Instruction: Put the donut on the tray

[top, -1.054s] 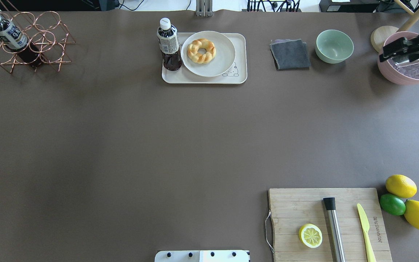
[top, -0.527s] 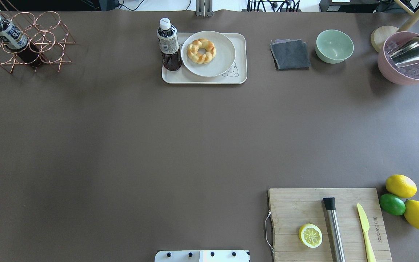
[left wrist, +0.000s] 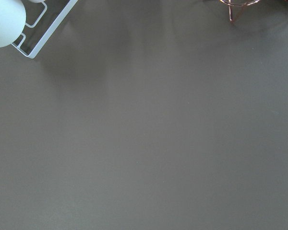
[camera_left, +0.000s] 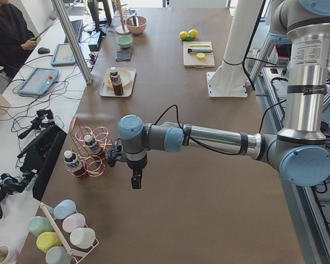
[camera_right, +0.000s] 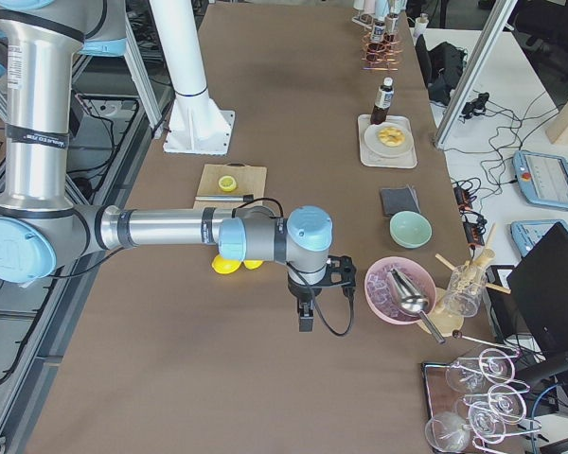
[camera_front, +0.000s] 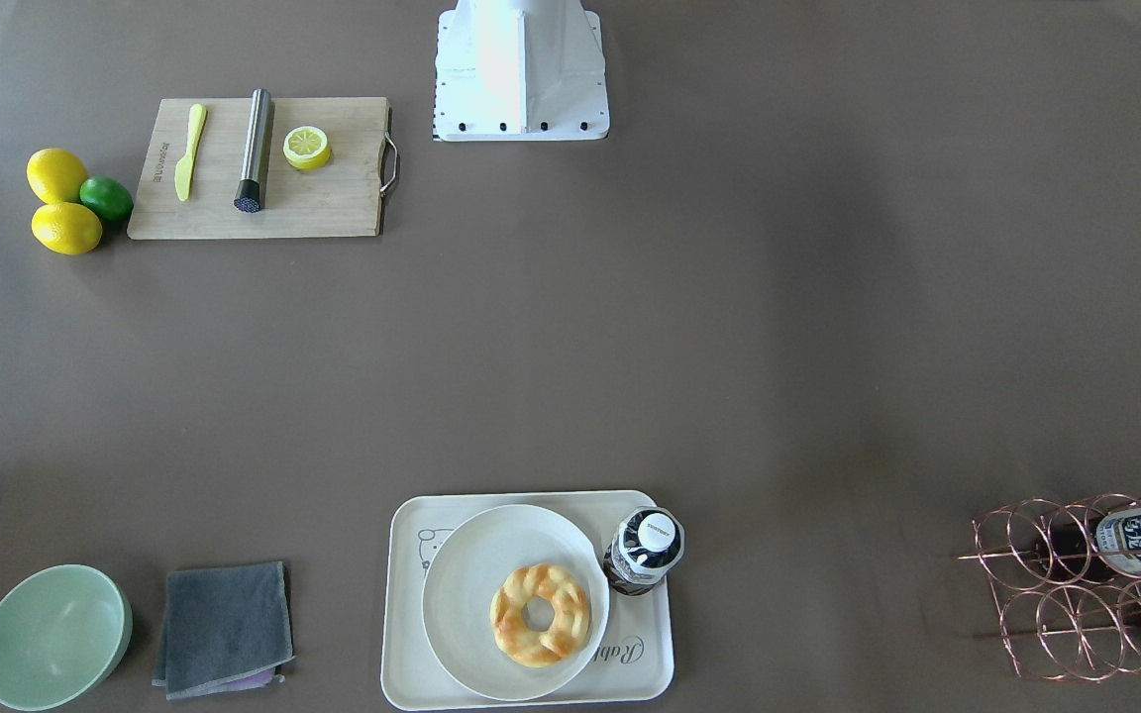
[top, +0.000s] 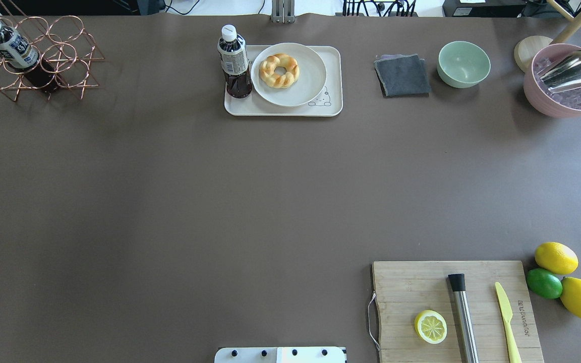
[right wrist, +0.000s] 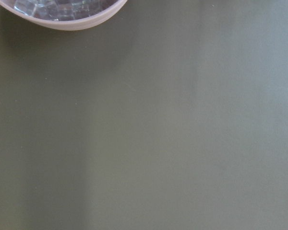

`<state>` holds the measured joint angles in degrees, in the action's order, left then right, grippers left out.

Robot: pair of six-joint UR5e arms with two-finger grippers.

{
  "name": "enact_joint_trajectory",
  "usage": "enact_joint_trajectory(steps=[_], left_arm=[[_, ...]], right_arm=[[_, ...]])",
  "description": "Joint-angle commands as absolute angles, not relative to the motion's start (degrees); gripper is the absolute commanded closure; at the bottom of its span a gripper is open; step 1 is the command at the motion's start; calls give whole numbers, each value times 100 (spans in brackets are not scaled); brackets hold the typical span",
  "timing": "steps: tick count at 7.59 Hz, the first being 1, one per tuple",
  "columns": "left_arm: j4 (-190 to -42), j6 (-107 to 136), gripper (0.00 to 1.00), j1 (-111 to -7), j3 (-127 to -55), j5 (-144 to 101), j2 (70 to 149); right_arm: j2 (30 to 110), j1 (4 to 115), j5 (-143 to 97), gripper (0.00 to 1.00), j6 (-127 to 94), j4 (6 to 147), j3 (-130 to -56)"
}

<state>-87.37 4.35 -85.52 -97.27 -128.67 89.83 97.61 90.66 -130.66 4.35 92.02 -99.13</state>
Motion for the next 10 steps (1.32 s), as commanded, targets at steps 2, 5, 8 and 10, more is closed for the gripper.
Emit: enact_joint_trajectory(steps=[2,5,8,10], left_arm=[[-8728,431,2,-8543,-9738,-12867,8930],[-8736,431,2,-8552,-9765,-12867,8851],[-8736,378,2,-8552,-9756,-12885,8842],[-8728,369,2,-8569,-9773,-12937,8833]], right_arm=[[9721,9422,-13676,0,730,9211,-9510],[9712,9431,-13737,0,686,9202,-9545],[9712,9431,-13763,0,677,9202,-9554],[9660,9422,-13895,0,459,9193,-9527]])
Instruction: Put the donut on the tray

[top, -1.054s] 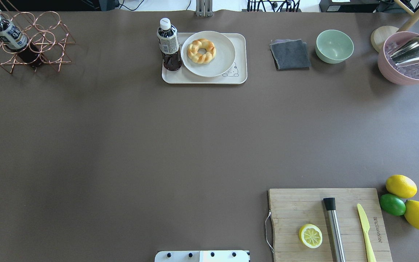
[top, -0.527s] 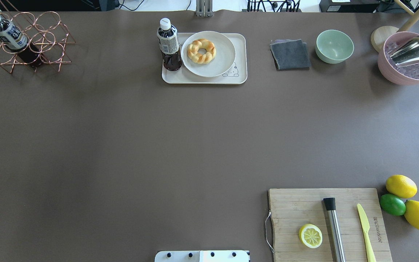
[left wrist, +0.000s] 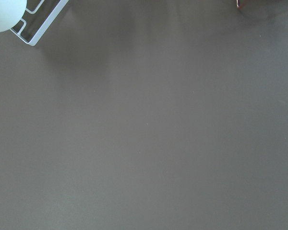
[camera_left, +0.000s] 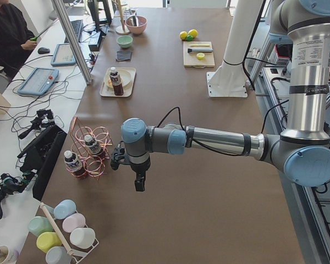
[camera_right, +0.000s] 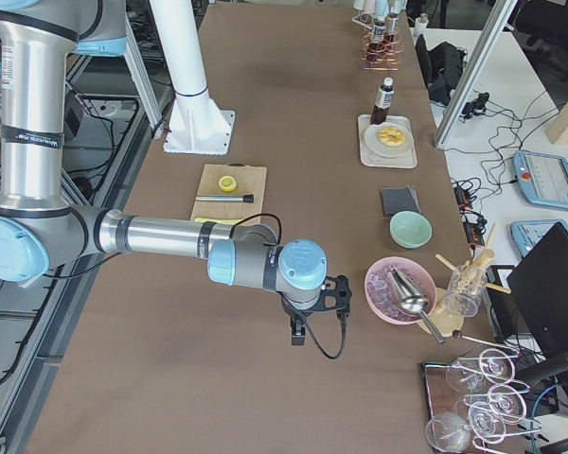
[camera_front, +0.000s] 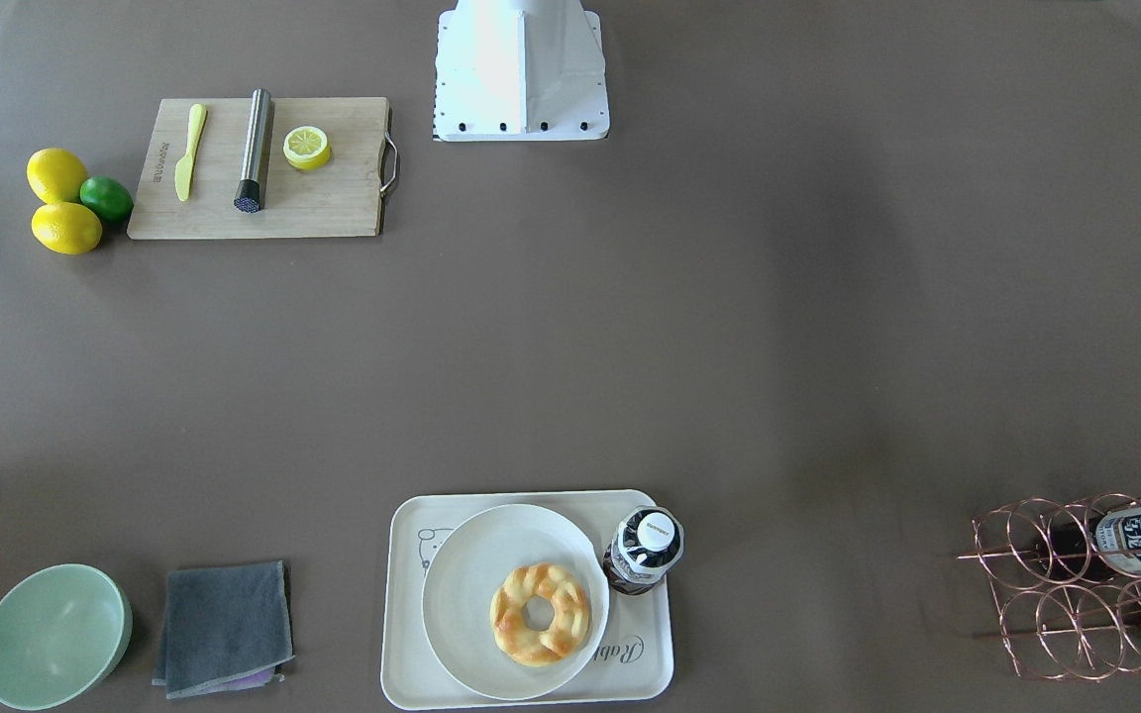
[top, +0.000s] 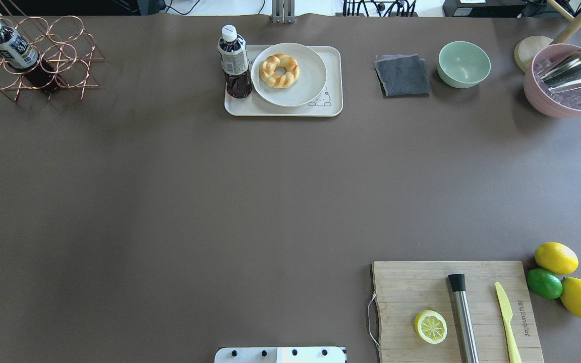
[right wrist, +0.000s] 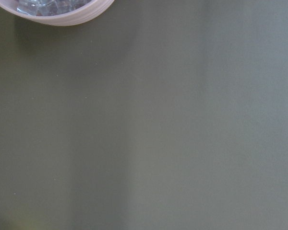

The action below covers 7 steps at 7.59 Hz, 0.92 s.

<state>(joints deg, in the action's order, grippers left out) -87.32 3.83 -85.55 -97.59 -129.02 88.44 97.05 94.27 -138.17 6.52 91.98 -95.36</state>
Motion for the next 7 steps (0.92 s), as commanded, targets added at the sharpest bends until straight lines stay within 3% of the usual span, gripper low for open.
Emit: enact_joint_trajectory(steps=[1,7], left_arm=[[-8797,360,2,-8595,-9852,-12946,8624],[-8745,378,2,-8587,-9861,-13403,8613]], right_arm=[[9650,9413,-13896,0,448,9193,-9519],[9571,9334,-13904,0,264,9193,-9527]])
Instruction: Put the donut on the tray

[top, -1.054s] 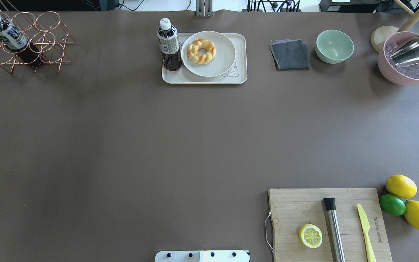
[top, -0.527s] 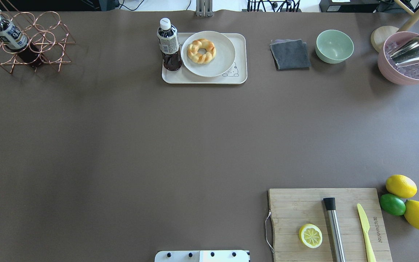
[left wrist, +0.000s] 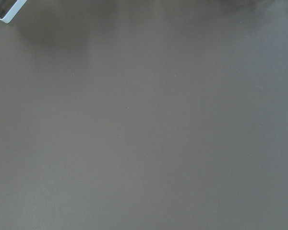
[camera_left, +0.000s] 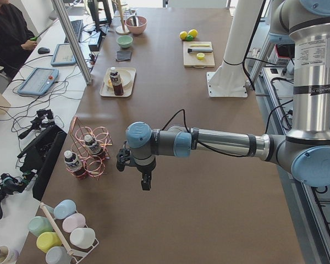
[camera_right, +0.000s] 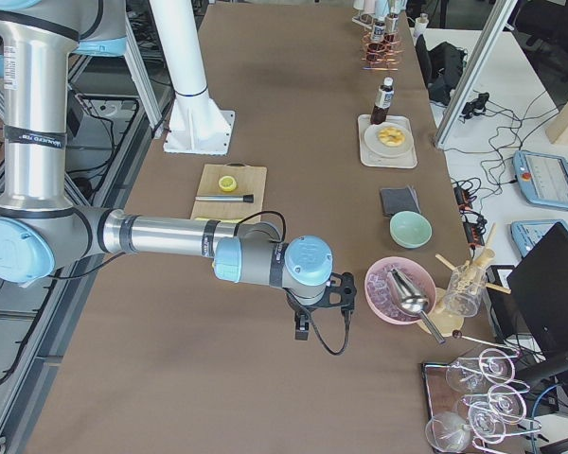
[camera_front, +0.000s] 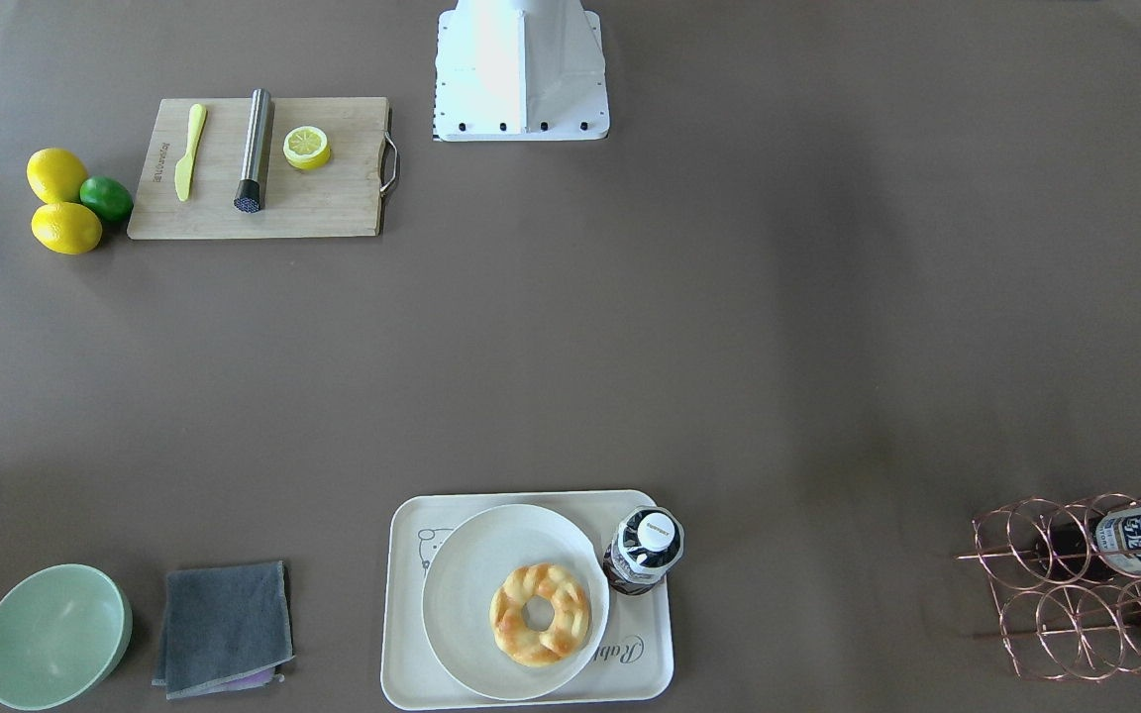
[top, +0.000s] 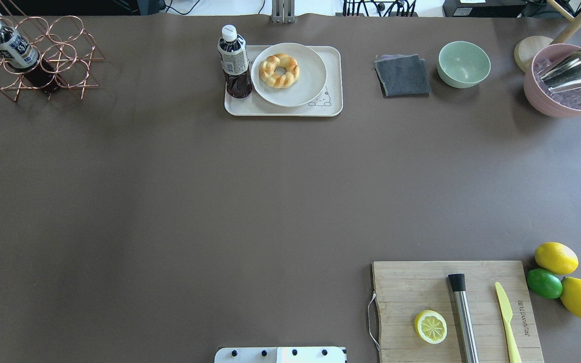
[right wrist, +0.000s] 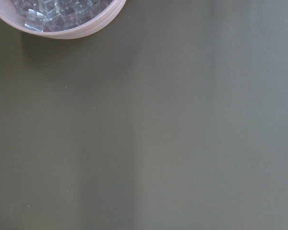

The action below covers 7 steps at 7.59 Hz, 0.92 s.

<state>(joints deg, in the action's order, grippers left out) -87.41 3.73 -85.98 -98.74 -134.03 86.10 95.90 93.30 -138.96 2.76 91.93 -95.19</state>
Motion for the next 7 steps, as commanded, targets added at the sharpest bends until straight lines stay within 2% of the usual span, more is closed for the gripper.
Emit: enact_joint_trajectory(steps=[1,7], left_arm=[[-8745,378,2,-8587,-9861,-13403,8613],[-8745,431,2,-8587,-9888,-13386,8648]], right_arm=[[9476,9334,-13896,0,264,9202,-9510],[9290,9141,-13860,0,-149,9193,-9501]])
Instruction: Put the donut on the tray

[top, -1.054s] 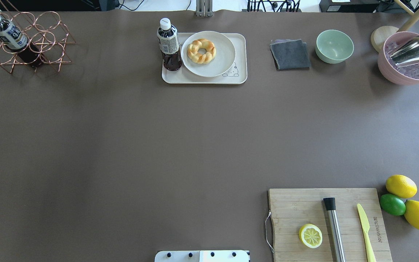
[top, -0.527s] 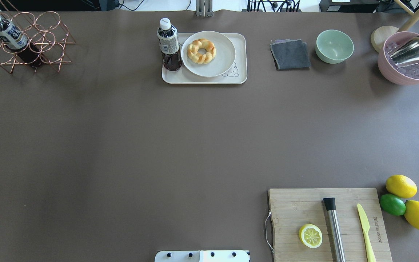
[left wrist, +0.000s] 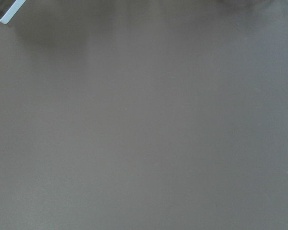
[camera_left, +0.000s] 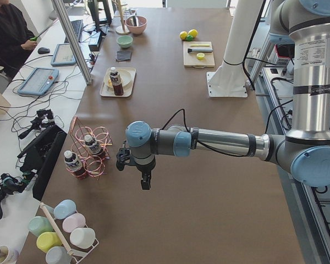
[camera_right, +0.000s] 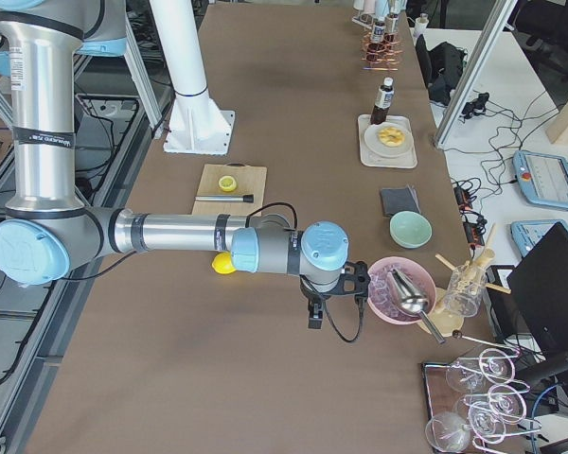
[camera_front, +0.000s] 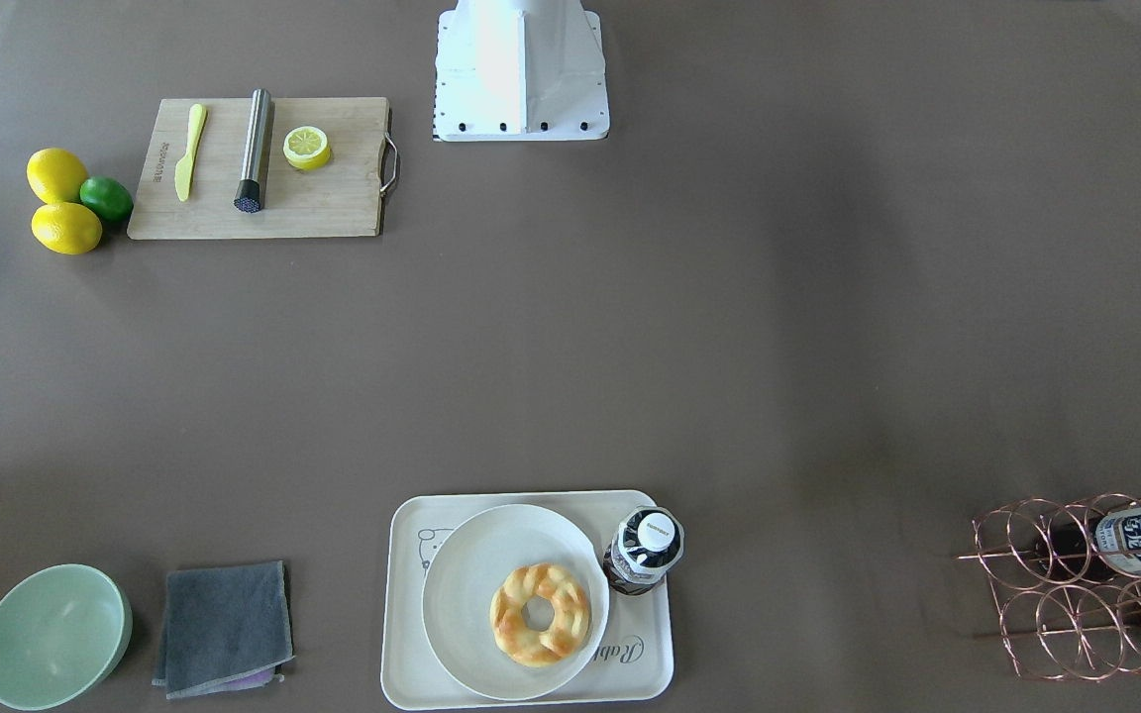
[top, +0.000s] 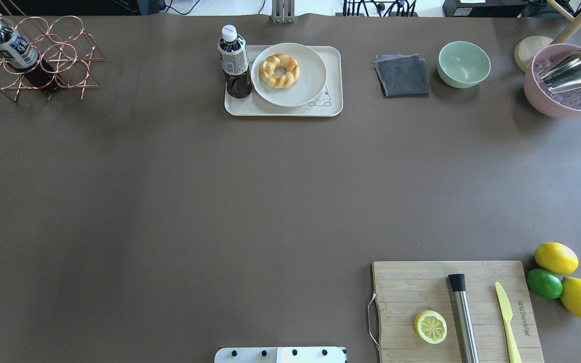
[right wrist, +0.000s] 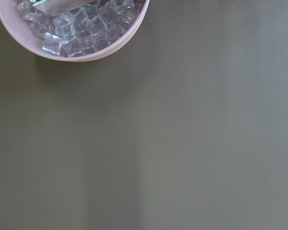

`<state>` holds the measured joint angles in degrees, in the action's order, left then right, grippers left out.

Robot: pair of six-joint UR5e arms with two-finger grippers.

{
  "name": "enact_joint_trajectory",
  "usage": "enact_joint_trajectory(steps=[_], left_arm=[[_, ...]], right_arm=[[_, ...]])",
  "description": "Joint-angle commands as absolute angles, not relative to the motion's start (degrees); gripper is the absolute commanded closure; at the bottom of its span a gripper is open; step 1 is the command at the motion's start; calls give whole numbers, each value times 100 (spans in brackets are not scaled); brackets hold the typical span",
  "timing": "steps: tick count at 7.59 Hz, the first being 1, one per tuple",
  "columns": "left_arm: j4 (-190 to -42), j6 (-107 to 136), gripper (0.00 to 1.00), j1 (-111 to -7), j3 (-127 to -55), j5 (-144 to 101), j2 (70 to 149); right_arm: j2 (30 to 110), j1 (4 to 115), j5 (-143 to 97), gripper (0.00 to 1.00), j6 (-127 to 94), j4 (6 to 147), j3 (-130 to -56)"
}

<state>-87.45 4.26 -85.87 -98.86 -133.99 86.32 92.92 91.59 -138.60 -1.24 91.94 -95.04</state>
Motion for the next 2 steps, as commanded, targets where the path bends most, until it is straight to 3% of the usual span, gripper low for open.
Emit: enact_joint_trajectory(steps=[1,2], left_arm=[[-8745,431,2,-8587,-9879,-13386,8657],[-8745,431,2,-8587,-9888,-13377,8657]], right_arm=[[9299,9141,-13852,0,-149,9193,-9501],[9299,9141,-13860,0,-141,9193,-9501]])
